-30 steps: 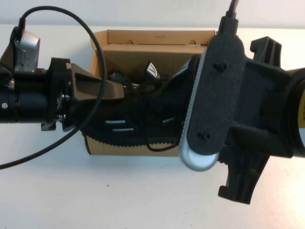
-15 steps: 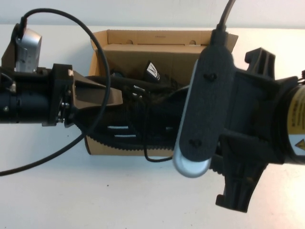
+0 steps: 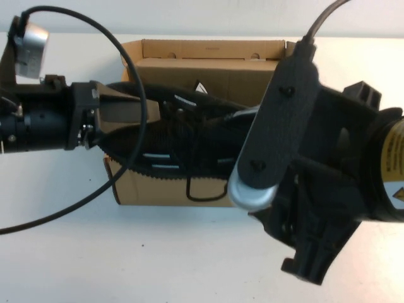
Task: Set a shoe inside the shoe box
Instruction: Place the shoe in the shoe box
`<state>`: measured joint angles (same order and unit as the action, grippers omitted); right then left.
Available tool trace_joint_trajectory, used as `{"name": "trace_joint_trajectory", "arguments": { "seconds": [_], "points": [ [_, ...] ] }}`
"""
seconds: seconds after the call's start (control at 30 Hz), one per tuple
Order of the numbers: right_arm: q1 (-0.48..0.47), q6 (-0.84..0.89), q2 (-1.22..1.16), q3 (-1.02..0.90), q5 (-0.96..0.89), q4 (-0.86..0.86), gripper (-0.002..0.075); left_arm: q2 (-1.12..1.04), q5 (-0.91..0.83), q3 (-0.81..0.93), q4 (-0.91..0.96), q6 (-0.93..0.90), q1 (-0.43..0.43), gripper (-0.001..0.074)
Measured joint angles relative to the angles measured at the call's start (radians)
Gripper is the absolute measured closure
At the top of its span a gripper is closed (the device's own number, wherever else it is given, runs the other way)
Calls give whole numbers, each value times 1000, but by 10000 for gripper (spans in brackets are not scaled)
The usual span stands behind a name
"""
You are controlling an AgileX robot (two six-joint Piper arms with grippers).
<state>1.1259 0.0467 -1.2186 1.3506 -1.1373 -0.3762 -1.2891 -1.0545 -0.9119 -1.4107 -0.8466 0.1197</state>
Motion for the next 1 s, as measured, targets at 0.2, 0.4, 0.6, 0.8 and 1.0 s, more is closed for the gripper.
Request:
{"name": "trace_joint_trajectory", "arguments": {
  "seconds": [0.2, 0.4, 0.6, 0.8, 1.0],
  "points": [
    [0, -236, 14, 0, 63, -93, 202, 0, 124, 0, -26, -64, 0, 600],
    [-5, -503, 18, 53, 105, -107, 202, -2, 166, 0, -35, -105, 0, 600],
    [-165, -573, 18, 138, 141, 61, 202, -2, 170, 0, -37, -183, 0, 600],
    [-408, -426, 4, 154, 143, 513, 202, -2, 176, 0, -41, -209, 0, 600],
    [-544, -297, -87, 154, 76, 834, 202, -2, 176, 0, -62, -240, 0, 600]
  ]
}}
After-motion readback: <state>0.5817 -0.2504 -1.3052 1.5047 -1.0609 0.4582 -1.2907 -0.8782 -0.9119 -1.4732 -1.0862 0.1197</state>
